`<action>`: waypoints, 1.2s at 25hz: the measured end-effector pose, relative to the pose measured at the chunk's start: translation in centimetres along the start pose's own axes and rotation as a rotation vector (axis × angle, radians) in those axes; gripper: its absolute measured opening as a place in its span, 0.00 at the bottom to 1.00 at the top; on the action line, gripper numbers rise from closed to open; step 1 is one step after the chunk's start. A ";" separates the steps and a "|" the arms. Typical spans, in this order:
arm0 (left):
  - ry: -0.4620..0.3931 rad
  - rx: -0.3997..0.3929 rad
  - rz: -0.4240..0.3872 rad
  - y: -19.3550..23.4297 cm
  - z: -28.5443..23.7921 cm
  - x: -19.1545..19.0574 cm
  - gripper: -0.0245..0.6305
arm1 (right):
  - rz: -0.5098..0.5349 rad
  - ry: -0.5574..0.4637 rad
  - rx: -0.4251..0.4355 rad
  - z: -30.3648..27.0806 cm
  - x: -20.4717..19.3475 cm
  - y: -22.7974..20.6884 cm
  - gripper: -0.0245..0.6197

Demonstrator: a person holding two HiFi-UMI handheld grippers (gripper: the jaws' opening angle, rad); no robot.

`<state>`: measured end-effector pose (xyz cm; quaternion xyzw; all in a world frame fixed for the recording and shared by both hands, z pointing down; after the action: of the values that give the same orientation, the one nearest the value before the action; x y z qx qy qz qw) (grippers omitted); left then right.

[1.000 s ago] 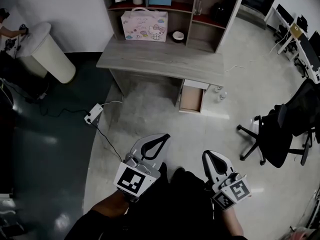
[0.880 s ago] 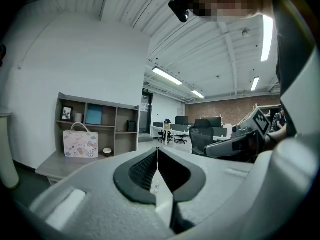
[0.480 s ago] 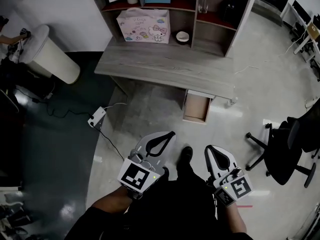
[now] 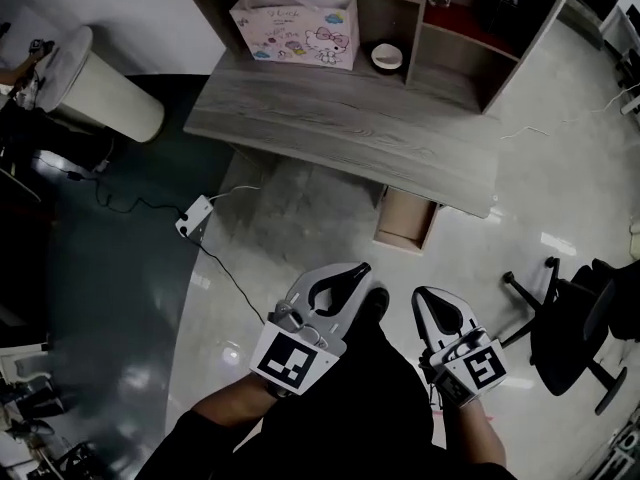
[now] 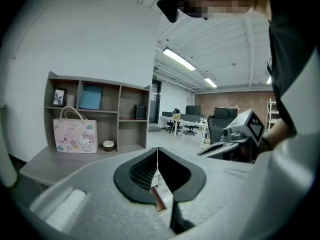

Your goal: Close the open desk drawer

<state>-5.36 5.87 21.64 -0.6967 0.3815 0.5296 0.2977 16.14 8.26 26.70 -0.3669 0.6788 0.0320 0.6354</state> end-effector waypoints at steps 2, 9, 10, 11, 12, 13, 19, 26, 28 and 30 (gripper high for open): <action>0.007 0.000 -0.009 1.0 -1.3 -0.9 0.05 | -0.008 0.021 0.009 -1.5 -0.1 -1.1 0.06; 0.089 -0.012 0.039 4.3 -4.9 -5.5 0.05 | -0.062 0.047 0.002 -5.7 -2.0 -5.1 0.06; 0.104 -0.015 0.050 4.7 -5.5 -6.4 0.05 | -0.070 0.052 -0.002 -6.1 -2.6 -5.8 0.06; 0.116 -0.018 0.051 5.0 -6.1 -7.3 0.05 | -0.078 0.055 -0.006 -6.5 -3.4 -6.5 0.06; 0.126 -0.022 0.047 5.3 -6.6 -8.1 0.05 | -0.087 0.058 -0.010 -6.9 -4.2 -7.3 0.06; 0.137 -0.025 0.042 5.6 -7.2 -9.0 0.05 | -0.098 0.060 -0.014 -7.2 -5.0 -8.1 0.06; 0.207 -0.020 0.073 6.9 -10.7 -14.8 0.05 | -0.145 0.098 -0.028 -9.5 -10.0 -12.6 0.06; 0.281 -0.048 0.073 7.1 -14.3 -22.3 0.05 | -0.184 0.125 -0.014 -11.9 -16.0 -16.7 0.06; 0.307 -0.055 0.079 7.1 -15.1 -24.4 0.05 | -0.197 0.136 -0.010 -12.4 -17.8 -17.7 0.06; 0.330 -0.060 0.083 7.2 -15.9 -26.8 0.05 | -0.210 0.147 -0.008 -13.1 -19.8 -18.6 0.06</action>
<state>-7.30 -5.21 51.62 -0.7665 0.4377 0.4308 0.1879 13.70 -2.92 54.61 -0.4398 0.6813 -0.0588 0.5822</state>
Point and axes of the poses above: the fingertips, and each gripper's own axes: z backward along the fingers, y to its left, x out of its top, the point moved 10 cm from there along z, backward along the fingers, and after that the axes turned 12 degrees about x, right-handed, at the moved point
